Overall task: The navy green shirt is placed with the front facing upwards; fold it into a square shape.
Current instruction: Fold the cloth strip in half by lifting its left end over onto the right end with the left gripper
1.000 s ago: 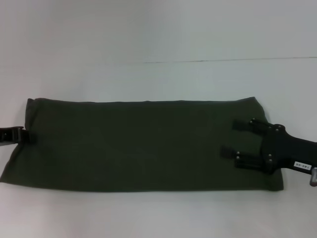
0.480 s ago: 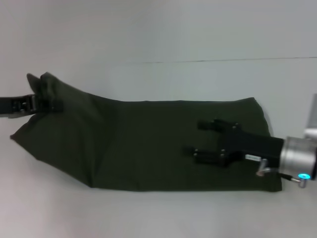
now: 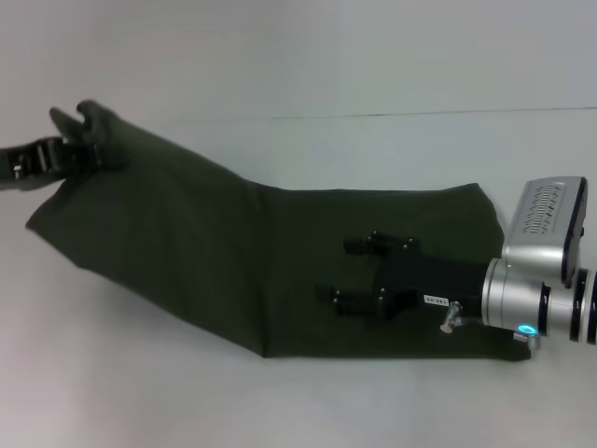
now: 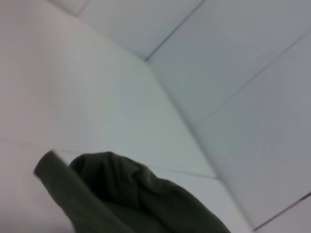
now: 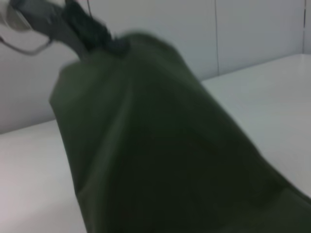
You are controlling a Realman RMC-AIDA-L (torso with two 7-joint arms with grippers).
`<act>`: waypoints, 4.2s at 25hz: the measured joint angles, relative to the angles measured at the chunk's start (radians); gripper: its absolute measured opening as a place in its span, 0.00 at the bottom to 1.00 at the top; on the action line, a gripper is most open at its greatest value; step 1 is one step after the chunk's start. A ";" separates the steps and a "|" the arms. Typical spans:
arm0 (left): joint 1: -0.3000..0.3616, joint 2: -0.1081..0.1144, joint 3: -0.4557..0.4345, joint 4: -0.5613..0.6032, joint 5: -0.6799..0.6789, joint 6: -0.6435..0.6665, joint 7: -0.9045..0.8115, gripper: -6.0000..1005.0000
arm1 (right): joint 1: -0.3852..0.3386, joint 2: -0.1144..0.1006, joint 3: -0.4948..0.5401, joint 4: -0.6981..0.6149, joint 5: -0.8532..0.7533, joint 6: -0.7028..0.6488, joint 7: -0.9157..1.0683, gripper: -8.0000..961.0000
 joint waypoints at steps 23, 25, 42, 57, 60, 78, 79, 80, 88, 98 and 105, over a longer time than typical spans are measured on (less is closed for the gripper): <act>-0.025 -0.002 0.016 -0.027 -0.053 0.025 0.010 0.11 | 0.196 0.014 0.031 0.277 0.000 0.254 -0.182 0.95; -0.027 -0.002 0.016 -0.027 -0.053 0.025 0.011 0.11 | 0.209 0.014 0.045 0.293 -0.001 0.258 -0.196 0.95; -0.055 -0.026 0.019 -0.059 -0.088 0.005 0.015 0.11 | -0.003 -0.009 0.110 0.056 0.001 0.026 -0.088 0.95; -0.112 -0.145 0.131 -0.098 -0.101 -0.140 0.014 0.11 | -0.321 -0.018 0.246 -0.219 0.060 -0.240 -0.009 0.95; -0.127 -0.148 0.169 -0.125 -0.128 -0.175 0.014 0.11 | -0.340 -0.018 0.252 -0.222 0.062 -0.241 -0.009 0.95; -0.199 -0.156 0.453 -0.246 -0.307 -0.391 0.004 0.11 | -0.415 -0.019 0.316 -0.258 0.063 -0.250 -0.018 0.95; -0.201 -0.156 0.470 -0.249 -0.313 -0.412 0.004 0.11 | -0.416 -0.019 0.316 -0.258 0.063 -0.251 -0.018 0.95; -0.204 -0.157 0.484 -0.255 -0.320 -0.433 0.004 0.11 | -0.416 -0.019 0.316 -0.258 0.063 -0.255 -0.018 0.95; -0.253 -0.158 0.599 -0.340 -0.364 -0.603 0.016 0.11 | -0.417 -0.019 0.317 -0.260 0.063 -0.258 -0.018 0.95; -0.265 -0.161 0.715 -0.372 -0.472 -0.666 0.063 0.11 | -0.418 -0.019 0.324 -0.273 0.063 -0.259 -0.012 0.95; -0.272 -0.162 0.857 -0.419 -0.613 -0.765 0.127 0.12 | -0.417 -0.019 0.327 -0.281 0.063 -0.259 -0.008 0.95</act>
